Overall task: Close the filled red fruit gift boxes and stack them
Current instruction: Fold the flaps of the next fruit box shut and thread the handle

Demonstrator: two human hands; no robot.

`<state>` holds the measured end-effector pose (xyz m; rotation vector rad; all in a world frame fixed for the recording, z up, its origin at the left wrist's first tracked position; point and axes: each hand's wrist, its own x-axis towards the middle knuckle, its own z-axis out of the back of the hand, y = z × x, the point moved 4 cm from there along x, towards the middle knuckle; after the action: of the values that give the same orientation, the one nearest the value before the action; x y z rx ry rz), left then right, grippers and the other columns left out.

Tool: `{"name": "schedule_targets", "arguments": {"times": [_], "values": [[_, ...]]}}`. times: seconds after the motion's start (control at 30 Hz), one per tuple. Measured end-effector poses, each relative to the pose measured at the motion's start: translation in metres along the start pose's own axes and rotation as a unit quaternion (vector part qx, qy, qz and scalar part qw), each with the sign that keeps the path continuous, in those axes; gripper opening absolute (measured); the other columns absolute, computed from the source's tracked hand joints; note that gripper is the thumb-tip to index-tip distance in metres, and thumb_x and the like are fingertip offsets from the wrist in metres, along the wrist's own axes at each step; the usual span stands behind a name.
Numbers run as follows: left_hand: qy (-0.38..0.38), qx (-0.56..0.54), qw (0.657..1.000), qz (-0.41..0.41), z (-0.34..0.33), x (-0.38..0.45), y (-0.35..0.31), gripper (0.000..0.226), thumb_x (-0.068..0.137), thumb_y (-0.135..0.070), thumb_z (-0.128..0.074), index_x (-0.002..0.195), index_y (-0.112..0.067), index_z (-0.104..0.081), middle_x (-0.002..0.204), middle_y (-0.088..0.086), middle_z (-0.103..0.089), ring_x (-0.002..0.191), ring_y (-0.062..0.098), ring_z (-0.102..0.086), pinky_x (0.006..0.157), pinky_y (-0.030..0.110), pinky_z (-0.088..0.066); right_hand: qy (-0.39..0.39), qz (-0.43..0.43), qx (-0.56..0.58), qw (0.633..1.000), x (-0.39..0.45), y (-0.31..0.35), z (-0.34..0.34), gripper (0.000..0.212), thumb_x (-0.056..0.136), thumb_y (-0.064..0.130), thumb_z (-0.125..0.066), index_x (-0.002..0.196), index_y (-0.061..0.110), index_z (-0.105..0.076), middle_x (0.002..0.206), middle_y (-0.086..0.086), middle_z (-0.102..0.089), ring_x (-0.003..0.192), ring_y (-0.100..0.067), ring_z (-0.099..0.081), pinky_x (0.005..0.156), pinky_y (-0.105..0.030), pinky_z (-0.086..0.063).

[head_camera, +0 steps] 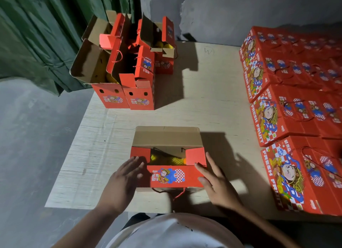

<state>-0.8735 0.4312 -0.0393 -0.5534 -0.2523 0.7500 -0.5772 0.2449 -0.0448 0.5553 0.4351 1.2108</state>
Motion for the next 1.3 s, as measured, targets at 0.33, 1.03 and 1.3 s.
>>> {"name": "schedule_targets", "arguments": {"times": [0.33,1.03,1.3], "values": [[-0.023,-0.395,0.872,0.289,0.010,0.040,0.025,0.097,0.081,-0.009,-0.089,0.160,-0.021,-0.033,0.157,-0.007,-0.040,0.140,0.018,-0.047,0.105,0.045,-0.051,0.129,-0.324,0.298,0.888,0.047,-0.028,0.002,0.120,0.080,0.032,-0.091,0.166,0.041,-0.008,0.171,0.003,-0.025,0.151,-0.017,-0.032,0.112,-0.034,-0.034],[0.037,-0.029,0.999,-0.005,0.004,0.033,0.007,0.113,0.083,-0.078,-0.066,0.164,-0.015,-0.020,0.172,0.003,-0.023,0.162,0.017,-0.007,0.123,0.044,-0.034,0.055,-0.093,0.096,0.989,0.042,-0.008,0.017,0.085,0.090,0.048,-0.077,0.161,0.033,-0.034,0.174,0.011,-0.004,0.159,-0.001,-0.007,0.129,-0.031,-0.015],[0.091,0.117,0.989,-0.016,0.009,0.070,-0.013,0.093,0.091,-0.082,-0.035,0.159,-0.018,-0.035,0.143,0.003,-0.045,0.135,0.026,-0.038,0.096,0.046,-0.054,0.094,-0.038,-0.065,0.993,0.076,0.012,0.012,0.084,0.092,0.061,-0.067,0.157,0.024,-0.029,0.167,0.004,-0.027,0.156,-0.014,-0.024,0.125,-0.037,-0.027]]}}
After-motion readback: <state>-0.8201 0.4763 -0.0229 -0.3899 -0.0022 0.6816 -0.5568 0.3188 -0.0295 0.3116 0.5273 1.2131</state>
